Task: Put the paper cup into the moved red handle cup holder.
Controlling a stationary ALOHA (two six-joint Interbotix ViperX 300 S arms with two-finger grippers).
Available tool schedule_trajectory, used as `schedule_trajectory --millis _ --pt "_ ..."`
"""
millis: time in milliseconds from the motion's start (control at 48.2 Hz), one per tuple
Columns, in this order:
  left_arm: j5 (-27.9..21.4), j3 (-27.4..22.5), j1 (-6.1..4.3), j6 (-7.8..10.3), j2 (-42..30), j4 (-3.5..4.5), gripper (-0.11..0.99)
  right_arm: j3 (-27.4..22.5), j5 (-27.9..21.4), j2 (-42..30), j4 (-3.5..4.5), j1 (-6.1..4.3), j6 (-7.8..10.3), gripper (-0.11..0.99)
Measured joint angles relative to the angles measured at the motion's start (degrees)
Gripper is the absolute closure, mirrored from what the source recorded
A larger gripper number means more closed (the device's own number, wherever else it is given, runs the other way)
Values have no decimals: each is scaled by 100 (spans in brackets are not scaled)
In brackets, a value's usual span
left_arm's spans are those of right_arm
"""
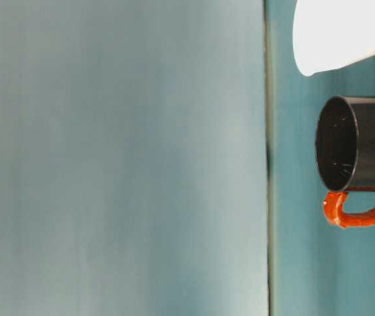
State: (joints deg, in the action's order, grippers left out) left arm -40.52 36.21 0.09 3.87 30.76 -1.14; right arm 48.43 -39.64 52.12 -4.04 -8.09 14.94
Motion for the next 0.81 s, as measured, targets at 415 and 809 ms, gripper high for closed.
schedule_trajectory --millis 415,809 --pt "0 18 0 9 26 0 -8 -791 -483 -1793 0 -88 281 -5" --pt "0 35 0 9 53 0 -8 -1020 -598 -3428 0 -185 422 -5"
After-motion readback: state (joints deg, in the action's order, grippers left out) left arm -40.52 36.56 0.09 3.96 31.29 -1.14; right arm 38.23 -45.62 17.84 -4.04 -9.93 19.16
